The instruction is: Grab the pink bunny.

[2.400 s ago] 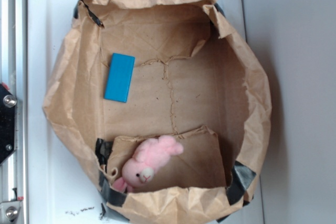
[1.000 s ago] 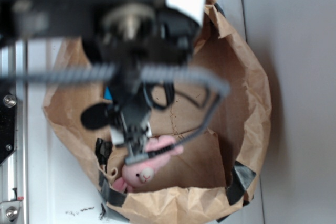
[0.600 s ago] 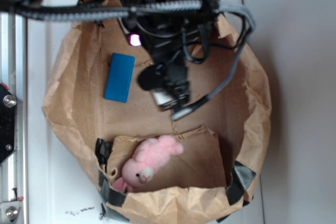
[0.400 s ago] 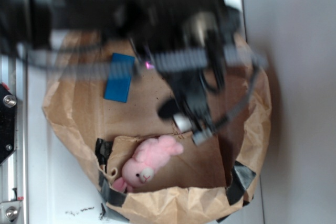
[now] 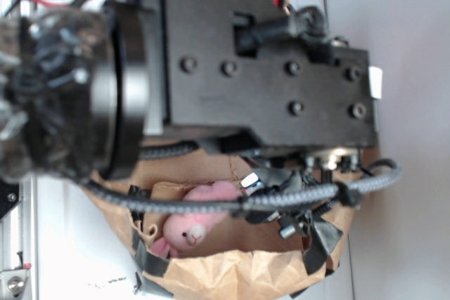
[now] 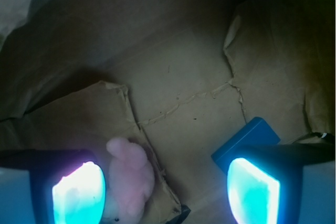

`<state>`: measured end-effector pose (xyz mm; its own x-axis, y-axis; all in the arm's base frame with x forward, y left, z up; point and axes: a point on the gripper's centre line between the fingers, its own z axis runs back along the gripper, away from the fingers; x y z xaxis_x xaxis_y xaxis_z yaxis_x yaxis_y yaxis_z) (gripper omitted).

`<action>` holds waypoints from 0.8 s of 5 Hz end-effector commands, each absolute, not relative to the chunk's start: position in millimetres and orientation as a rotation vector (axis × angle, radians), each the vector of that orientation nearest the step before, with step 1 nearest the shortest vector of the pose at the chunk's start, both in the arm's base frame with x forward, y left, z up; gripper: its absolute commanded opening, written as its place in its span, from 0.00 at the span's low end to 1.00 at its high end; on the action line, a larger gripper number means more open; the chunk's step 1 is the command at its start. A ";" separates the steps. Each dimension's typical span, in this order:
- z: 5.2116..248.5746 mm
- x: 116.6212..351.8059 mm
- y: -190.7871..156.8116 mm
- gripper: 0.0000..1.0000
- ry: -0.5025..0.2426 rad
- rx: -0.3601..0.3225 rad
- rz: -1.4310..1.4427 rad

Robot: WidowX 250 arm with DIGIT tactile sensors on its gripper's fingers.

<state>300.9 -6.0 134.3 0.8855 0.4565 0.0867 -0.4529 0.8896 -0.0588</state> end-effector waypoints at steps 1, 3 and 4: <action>149.4 306.7 -6.6 1.00 -0.152 -0.051 0.468; 122.6 301.4 -34.7 1.00 -0.197 -0.073 0.351; 113.7 295.7 -56.8 1.00 -0.197 -0.092 0.274</action>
<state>294.1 -53.5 102.5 0.9438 0.2990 0.1410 -0.2868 0.9527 -0.1006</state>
